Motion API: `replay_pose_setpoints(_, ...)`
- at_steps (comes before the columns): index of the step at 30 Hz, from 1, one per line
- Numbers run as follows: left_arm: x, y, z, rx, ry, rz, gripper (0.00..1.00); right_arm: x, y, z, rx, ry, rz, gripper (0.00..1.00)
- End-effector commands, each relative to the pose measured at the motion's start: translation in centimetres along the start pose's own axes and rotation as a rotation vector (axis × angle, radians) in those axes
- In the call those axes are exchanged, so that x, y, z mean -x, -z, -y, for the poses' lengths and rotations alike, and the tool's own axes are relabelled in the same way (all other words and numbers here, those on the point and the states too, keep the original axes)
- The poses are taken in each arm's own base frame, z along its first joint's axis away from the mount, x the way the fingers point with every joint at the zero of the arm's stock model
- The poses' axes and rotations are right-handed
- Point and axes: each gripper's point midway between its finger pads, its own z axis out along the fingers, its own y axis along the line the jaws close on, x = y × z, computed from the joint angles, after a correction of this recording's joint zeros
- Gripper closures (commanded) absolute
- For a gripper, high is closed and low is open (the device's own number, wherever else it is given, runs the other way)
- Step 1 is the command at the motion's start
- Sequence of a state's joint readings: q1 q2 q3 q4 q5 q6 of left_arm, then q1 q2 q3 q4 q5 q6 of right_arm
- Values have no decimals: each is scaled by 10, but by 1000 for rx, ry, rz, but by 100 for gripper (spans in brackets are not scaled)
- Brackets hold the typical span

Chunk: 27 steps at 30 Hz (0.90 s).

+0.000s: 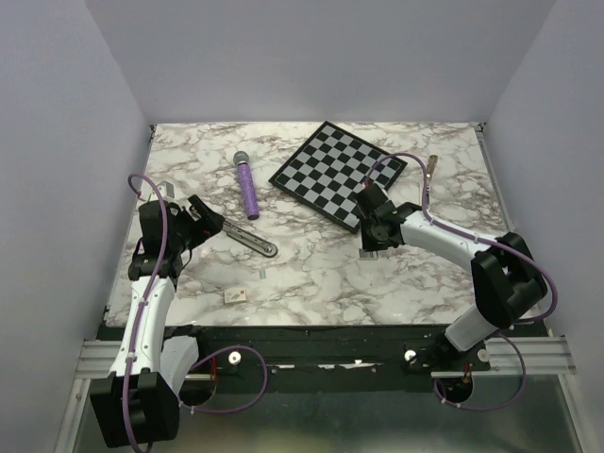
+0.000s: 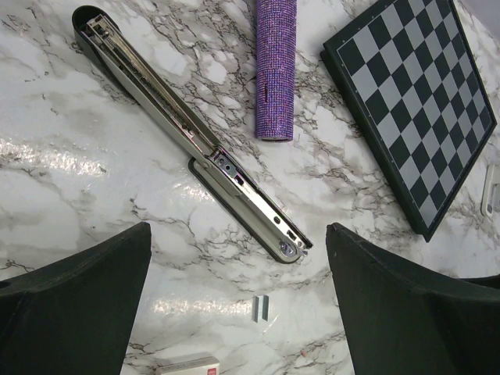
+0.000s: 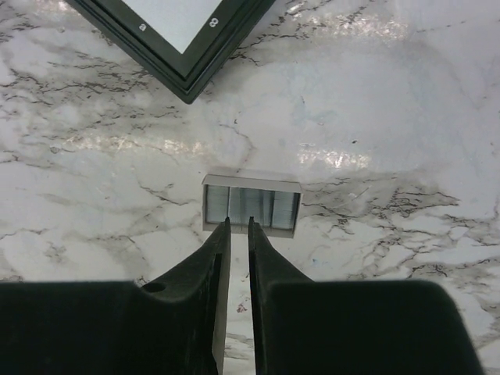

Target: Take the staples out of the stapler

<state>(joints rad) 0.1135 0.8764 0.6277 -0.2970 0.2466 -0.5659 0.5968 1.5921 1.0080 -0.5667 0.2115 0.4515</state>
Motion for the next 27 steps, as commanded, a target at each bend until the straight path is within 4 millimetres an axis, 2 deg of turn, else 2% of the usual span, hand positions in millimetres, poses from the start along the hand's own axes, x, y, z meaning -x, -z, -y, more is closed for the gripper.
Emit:
replay_pose_setpoints(1,-6,-2,-1,-2,11,-14,1,10,14,-31,143,79,39,78)
replay_pose_setpoints(3,-6,-4,-9,48,47,-8,1,17,21,-51,217,116,68,78)
replay_pose_setpoints(4,-5,-4,-15,80,64,-2,1,12,27,-70,280,153,66,78)
replay_pose_setpoints(6,-4,-4,-36,210,111,10,1,19,37,-100,378,212,115,73)
replay_pose_setpoints(7,-4,-3,-42,250,123,8,1,12,43,-123,441,263,114,71)
replay_pose_setpoints(9,-1,0,-58,359,149,3,1,17,52,-153,521,327,177,66)
replay_pose_setpoints(10,-1,1,-61,383,168,0,1,11,60,-175,573,412,203,65)
replay_pose_setpoints(12,-4,2,-69,427,198,-26,1,9,55,-201,607,500,234,61)
replay_pose_setpoints(13,-5,3,-72,449,207,-26,1,19,64,-218,607,508,268,60)
replay_pose_setpoints(14,-6,5,-76,468,226,-28,1,19,61,-219,569,496,240,59)
replay_pose_setpoints(15,-7,7,-80,489,234,-23,1,13,40,-221,517,475,184,56)
replay_pose_setpoints(16,-5,9,-85,517,244,-5,1,15,38,-224,478,401,157,55)
replay_pose_setpoints(17,-7,11,-89,532,249,-5,1,20,40,-229,466,370,139,53)
replay_pose_setpoints(18,-6,12,-90,537,249,2,1,15,34,-233,453,319,111,51)
replay_pose_setpoints(21,-6,16,-93,552,254,18,1,12,34,-243,435,269,118,46)
replay_pose_setpoints(23,-7,17,-96,567,257,30,1,3,30,-247,395,241,97,45)
replay_pose_setpoints(24,-6,19,-97,572,261,41,1,7,32,-253,389,231,103,45)
replay_pose_setpoints(25,-6,19,-97,574,264,45,1,-2,27,-257,371,232,83,45)
replay_pose_setpoints(26,-7,20,-98,575,266,47,1,-4,24,-256,338,237,79,45)
replay_pose_setpoints(27,-6,20,-98,573,268,51,1,-1,28,-263,340,236,91,45)
